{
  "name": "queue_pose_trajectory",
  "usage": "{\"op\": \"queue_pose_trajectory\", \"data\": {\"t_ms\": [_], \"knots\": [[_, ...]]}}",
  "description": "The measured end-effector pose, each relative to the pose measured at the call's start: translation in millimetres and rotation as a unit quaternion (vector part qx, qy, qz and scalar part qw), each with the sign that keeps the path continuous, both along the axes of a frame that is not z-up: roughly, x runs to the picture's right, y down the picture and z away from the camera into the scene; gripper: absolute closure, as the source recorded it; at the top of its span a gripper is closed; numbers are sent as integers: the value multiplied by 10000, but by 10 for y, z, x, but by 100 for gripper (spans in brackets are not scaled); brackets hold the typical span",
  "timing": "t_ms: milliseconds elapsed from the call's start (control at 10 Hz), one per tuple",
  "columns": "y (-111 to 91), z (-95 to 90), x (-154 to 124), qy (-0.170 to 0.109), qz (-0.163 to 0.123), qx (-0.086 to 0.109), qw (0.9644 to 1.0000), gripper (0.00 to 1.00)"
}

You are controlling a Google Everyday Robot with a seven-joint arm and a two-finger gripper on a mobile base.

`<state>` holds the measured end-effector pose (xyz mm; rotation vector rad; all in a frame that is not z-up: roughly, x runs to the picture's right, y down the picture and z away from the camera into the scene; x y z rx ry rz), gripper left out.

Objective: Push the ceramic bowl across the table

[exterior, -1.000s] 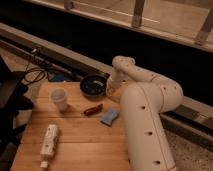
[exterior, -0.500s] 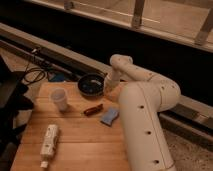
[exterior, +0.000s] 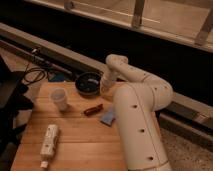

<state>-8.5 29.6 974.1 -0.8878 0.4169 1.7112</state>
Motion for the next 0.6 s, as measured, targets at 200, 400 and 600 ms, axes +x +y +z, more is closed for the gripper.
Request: {"op": "queue_pose_trajectory", "data": {"t_ms": [200, 400, 600], "knots": [[-7, -22, -6, 0, -46, 22, 10000, 82], [-58, -64, 129, 180, -10, 138, 9997, 81], [-106, -113, 436, 530, 65, 210, 9983, 64]]}}
